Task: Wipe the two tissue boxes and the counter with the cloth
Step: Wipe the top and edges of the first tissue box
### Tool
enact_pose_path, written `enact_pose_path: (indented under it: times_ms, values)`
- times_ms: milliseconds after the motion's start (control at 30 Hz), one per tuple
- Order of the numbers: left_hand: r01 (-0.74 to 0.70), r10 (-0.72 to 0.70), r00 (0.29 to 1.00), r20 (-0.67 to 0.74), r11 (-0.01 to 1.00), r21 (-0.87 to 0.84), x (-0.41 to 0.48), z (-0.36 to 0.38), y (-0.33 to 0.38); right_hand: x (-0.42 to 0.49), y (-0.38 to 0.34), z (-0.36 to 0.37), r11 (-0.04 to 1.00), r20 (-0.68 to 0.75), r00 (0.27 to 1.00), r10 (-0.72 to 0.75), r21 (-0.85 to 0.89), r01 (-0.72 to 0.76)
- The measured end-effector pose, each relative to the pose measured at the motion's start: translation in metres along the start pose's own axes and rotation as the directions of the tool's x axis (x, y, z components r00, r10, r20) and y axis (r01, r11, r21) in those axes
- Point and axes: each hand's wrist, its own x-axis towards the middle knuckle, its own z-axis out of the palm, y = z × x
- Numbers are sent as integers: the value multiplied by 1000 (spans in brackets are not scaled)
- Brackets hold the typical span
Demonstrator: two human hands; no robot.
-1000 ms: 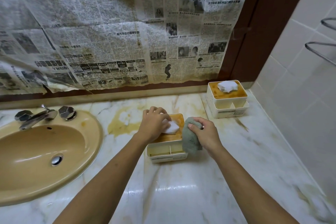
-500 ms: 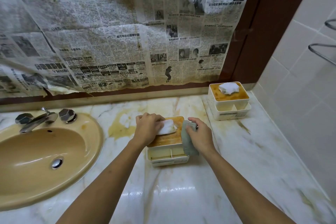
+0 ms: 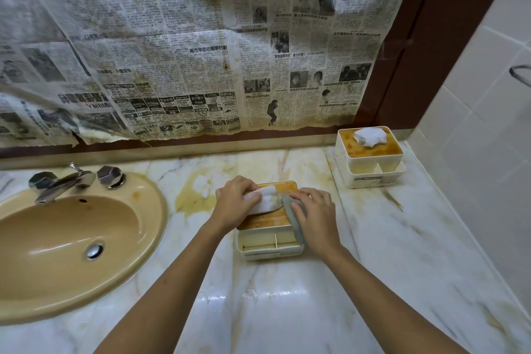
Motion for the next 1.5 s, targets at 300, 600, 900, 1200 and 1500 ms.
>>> enact_pose_path:
  times_ms: [300, 600, 900, 1200, 1500]
  values:
    - [-36, 36, 999, 5, 997, 66, 2, -1, -5, 43, -2, 1, 994, 78, 991, 109, 9, -110]
    - [-130, 54, 973, 222, 931, 342, 1, -4, 2, 10, 1, -3, 994, 77, 991, 112, -13, -111]
    - [-129, 45, 963, 267, 943, 307, 9, -8, 5, 62, -12, 5, 982, 78, 991, 107, -163, -94]
    - [-116, 40, 959, 279, 959, 259, 14, -9, 0, 11, -1, 4, 965, 81, 995, 60, -259, -37]
    - [-121, 31, 950, 310, 953, 276, 15, -11, 1, 61, -18, 9, 957, 143, 977, 156, -266, -114]
